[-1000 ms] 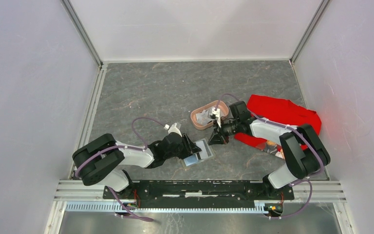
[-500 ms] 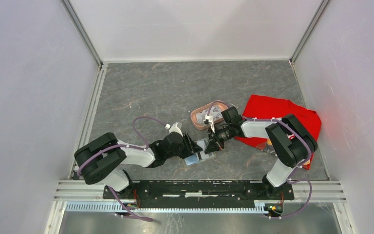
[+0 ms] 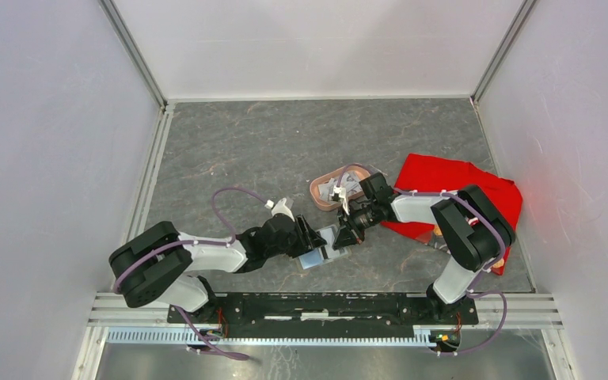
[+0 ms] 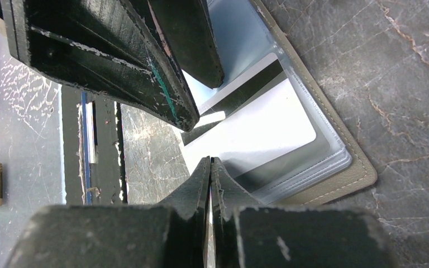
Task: Put the credit cards into the card holder
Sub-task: Insert the credit card into the card holder.
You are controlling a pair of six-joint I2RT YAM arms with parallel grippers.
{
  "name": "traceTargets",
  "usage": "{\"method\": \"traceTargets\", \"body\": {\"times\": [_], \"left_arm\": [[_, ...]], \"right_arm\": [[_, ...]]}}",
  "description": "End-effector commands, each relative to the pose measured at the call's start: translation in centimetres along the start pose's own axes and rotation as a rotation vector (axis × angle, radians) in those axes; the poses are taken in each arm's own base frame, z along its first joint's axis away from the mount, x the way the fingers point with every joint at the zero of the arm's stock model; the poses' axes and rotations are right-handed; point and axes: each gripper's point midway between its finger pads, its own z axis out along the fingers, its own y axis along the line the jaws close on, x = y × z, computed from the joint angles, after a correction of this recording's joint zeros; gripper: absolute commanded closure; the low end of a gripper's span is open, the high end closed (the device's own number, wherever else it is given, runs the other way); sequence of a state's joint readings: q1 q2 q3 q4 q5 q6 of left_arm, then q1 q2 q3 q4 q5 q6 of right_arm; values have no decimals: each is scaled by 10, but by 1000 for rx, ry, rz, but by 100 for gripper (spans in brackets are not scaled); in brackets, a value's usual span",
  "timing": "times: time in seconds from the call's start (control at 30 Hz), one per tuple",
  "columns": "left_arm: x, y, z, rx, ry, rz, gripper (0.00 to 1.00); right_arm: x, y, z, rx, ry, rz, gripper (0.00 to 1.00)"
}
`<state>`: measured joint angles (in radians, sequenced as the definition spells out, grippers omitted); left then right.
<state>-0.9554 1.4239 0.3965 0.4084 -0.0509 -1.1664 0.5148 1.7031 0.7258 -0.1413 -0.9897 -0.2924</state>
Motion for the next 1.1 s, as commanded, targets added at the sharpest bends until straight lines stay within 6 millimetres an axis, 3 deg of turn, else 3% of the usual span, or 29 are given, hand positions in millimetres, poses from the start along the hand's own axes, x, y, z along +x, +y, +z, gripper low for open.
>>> {"method": "traceTargets", "body": {"times": [0.0, 0.13, 0.27, 0.4, 0.5, 0.6, 0.73, 0.93, 1.07], "left_arm": [[3, 9, 0, -25, 15, 55, 45], [6, 8, 7, -24, 36, 52, 46], [6, 3, 9, -7, 37, 48, 50], [5, -4, 10, 10, 39, 54, 53], [5, -7, 12, 14, 43, 57, 54], [4, -9, 15, 21, 40, 61, 57], [8, -16, 21, 39, 73, 66, 58], [9, -29, 31, 57, 93, 80, 59], [10, -33, 36, 57, 108, 87, 60]], "right_arm": [[0, -12, -3, 50, 18, -24, 92], [-14, 3, -6, -22, -26, -72, 77], [-31, 11, -18, -36, -74, -138, 72], [-34, -15, -36, 132, -49, -194, 79], [-23, -48, -51, 340, 31, -223, 91], [-9, -61, -55, 397, 98, -214, 97], [3, -57, -44, 336, 147, -182, 99], [2, -42, -25, 270, 165, -202, 100], [2, -41, -23, 270, 170, -204, 100]]}}
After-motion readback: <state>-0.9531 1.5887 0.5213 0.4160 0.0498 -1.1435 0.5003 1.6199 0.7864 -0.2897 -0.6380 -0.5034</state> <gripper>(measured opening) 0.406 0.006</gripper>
